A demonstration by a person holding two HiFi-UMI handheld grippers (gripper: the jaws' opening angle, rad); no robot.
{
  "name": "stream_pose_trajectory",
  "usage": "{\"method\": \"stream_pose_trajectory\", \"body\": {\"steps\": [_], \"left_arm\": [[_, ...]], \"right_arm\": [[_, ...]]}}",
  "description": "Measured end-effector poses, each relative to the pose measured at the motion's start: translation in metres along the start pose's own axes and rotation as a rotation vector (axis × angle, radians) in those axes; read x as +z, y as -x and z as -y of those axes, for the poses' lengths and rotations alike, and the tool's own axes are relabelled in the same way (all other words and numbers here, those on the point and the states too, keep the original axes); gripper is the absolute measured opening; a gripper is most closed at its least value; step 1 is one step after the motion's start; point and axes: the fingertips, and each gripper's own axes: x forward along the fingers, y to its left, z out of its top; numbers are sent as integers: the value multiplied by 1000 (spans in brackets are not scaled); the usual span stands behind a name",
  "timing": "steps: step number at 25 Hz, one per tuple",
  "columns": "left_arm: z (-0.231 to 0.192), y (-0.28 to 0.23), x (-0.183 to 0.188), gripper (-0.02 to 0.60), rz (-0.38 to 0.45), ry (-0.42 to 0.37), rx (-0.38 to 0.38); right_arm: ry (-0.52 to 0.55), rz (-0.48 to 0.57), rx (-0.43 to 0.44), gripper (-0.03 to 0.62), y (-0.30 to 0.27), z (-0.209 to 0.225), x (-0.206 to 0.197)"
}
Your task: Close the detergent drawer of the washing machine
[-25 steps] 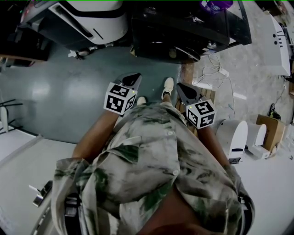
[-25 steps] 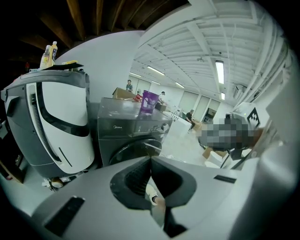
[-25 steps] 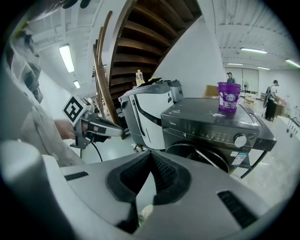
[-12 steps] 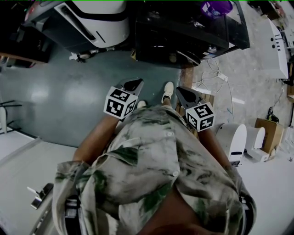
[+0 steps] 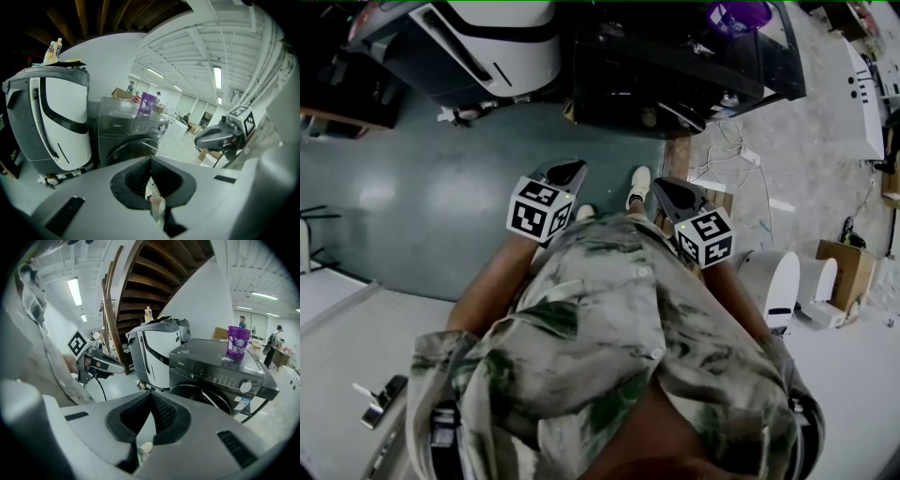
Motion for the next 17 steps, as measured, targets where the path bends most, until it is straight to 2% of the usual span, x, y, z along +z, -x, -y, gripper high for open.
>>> {"method": "stream_pose_trajectory", "body": {"steps": [17], "left_arm": [[-7,-24,8,25,39,127,-39]], "right_arm": [[-13,-16,0,20,4,20,-7]]}}
